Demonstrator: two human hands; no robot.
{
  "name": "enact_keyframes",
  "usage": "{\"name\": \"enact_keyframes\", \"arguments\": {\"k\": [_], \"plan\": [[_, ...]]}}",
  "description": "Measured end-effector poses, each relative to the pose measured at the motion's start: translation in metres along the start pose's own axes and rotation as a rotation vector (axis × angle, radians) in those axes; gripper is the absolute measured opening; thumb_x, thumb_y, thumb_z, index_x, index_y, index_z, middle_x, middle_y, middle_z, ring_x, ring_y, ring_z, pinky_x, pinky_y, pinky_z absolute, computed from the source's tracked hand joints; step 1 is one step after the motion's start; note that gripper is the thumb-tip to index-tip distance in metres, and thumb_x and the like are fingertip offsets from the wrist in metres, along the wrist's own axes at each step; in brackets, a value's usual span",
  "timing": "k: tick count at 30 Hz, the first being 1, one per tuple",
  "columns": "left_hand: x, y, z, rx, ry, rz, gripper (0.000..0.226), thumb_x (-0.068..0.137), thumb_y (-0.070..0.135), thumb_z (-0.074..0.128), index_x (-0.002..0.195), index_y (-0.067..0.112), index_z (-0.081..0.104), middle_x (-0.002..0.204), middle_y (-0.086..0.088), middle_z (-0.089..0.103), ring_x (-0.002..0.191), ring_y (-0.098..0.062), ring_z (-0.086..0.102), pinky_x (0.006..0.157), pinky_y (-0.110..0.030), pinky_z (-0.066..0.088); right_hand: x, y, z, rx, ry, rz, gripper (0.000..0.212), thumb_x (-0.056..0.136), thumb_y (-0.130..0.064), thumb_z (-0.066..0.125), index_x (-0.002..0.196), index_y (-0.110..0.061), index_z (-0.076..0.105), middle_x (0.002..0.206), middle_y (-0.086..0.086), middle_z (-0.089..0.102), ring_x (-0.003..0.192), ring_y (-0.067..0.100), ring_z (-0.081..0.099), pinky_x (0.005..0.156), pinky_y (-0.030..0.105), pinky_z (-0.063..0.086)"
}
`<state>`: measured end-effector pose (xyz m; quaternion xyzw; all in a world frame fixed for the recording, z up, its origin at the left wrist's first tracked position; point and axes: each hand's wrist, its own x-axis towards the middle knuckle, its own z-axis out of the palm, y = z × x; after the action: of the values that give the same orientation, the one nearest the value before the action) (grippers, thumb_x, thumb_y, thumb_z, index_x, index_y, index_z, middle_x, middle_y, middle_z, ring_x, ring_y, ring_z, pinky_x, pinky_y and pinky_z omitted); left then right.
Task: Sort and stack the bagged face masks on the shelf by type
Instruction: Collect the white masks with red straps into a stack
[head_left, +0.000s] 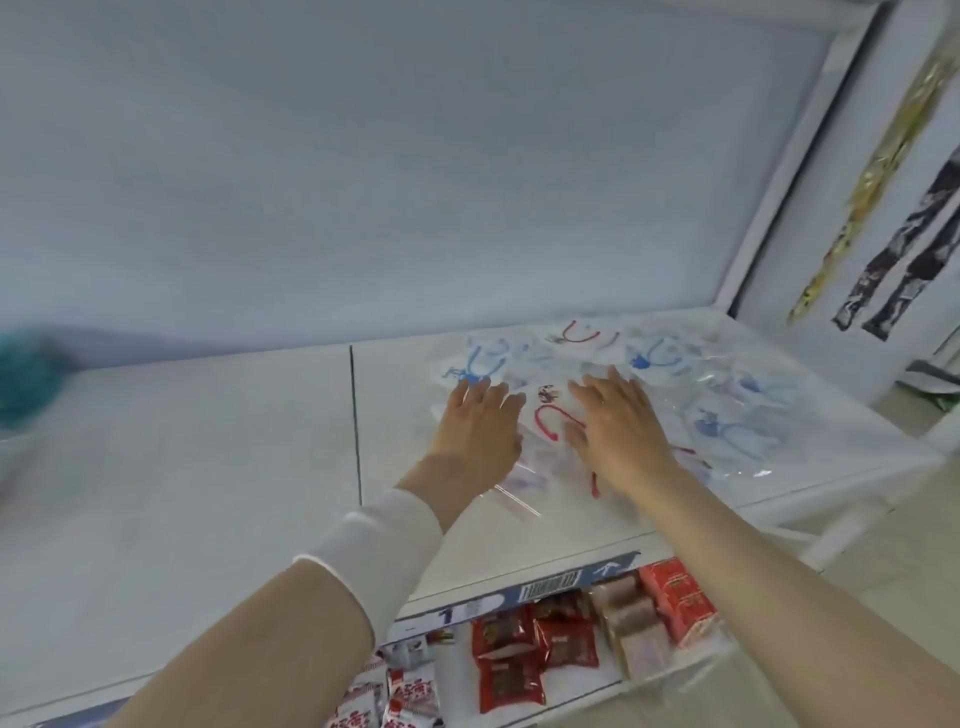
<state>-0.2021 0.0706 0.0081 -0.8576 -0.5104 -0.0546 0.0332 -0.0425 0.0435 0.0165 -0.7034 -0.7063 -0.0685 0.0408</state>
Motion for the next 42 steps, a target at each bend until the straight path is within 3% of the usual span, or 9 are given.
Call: {"name": "enact_keyframes", "arguments": {"k": [7,18,21,24,27,31,35,38,42], "plan": [[0.066,0.035,0.012,-0.145,-0.046,-0.112,0.048,0.095,0.032,0.047,0.139,0.015,0.039,0.142,-0.006,0.044,0.133,-0.024,0.037,0.109,-0.033,0.025,0.010,0.089,0.015,0.142,-0.040,0.129,0.056,0.095,-0.038,0.044,0.144,-0.015,0.029,0.148,0.007,0.036,0.143,0.029,0.019,0.116,0.038,0.016],[0.109,0.033,0.023,-0.208,-0.151,-0.279,0.078,0.079,0.051,0.067,0.142,0.020,0.032,0.137,-0.006,0.046,0.129,-0.027,0.039,0.106,-0.037,0.031,0.043,0.121,0.025,0.297,-0.034,0.023,0.050,0.094,-0.037,0.047,0.139,-0.015,0.039,0.146,0.004,0.038,0.142,0.024,0.021,0.114,0.034,0.020],[0.114,0.027,0.009,-0.327,-0.130,-0.353,0.053,0.080,0.039,0.070,0.125,0.021,0.049,0.122,-0.001,0.057,0.116,-0.023,0.051,0.091,-0.030,0.040,0.048,0.127,0.027,0.365,-0.026,-0.076,0.049,0.090,-0.039,0.054,0.133,-0.017,0.046,0.136,0.001,0.046,0.131,0.020,0.036,0.106,0.028,0.029],[0.107,0.019,-0.014,-0.541,-0.007,-0.433,0.023,0.083,0.029,0.068,0.092,0.014,0.053,0.082,0.001,0.053,0.081,-0.021,0.049,0.059,-0.021,0.034,0.049,0.132,0.028,0.449,-0.125,-0.208,0.052,0.081,-0.046,0.063,0.126,-0.021,0.053,0.129,-0.003,0.048,0.124,0.017,0.038,0.102,0.025,0.030],[0.091,0.012,-0.027,-0.810,0.202,-0.604,0.020,0.087,0.025,0.065,0.089,0.007,0.058,0.079,-0.004,0.057,0.073,-0.021,0.051,0.066,-0.030,0.040,0.048,0.130,0.030,0.421,-0.267,-0.368,0.063,0.074,-0.054,0.067,0.127,-0.025,0.052,0.126,-0.005,0.045,0.123,0.016,0.033,0.099,0.025,0.032],[0.063,0.027,-0.019,-1.078,0.451,-0.826,0.012,0.085,0.029,0.064,0.082,0.018,0.061,0.084,-0.005,0.063,0.082,-0.023,0.058,0.080,-0.038,0.048,0.050,0.124,0.040,0.360,-0.330,-0.445,0.068,0.070,-0.060,0.067,0.125,-0.023,0.049,0.121,-0.003,0.044,0.121,0.018,0.032,0.095,0.028,0.037],[0.038,0.047,-0.005,-1.132,0.533,-0.937,0.014,0.093,0.024,0.056,0.079,0.022,0.059,0.078,-0.001,0.063,0.078,-0.023,0.058,0.073,-0.035,0.048,0.055,0.122,0.042,0.470,-0.253,-0.504,0.042,0.075,-0.039,0.073,0.108,-0.019,0.056,0.106,-0.003,0.054,0.107,0.018,0.046,0.084,0.025,0.041],[0.025,0.054,-0.007,-1.082,0.620,-0.963,0.017,0.093,0.023,0.054,0.077,0.024,0.057,0.075,0.006,0.060,0.072,-0.018,0.056,0.068,-0.030,0.045,0.068,0.127,0.026,0.683,-0.211,-0.489,0.026,0.077,-0.021,0.074,0.096,-0.016,0.057,0.087,-0.006,0.057,0.083,0.014,0.055,0.065,0.016,0.038],[0.025,0.063,-0.022,-1.021,0.687,-0.892,0.017,0.093,0.023,0.054,0.077,0.027,0.055,0.074,0.009,0.059,0.069,-0.011,0.056,0.067,-0.026,0.044,0.091,0.135,-0.027,0.707,-0.234,-0.659,0.018,0.073,-0.021,0.078,0.081,-0.025,0.062,0.076,-0.011,0.059,0.071,0.008,0.053,0.062,0.007,0.037]]}}
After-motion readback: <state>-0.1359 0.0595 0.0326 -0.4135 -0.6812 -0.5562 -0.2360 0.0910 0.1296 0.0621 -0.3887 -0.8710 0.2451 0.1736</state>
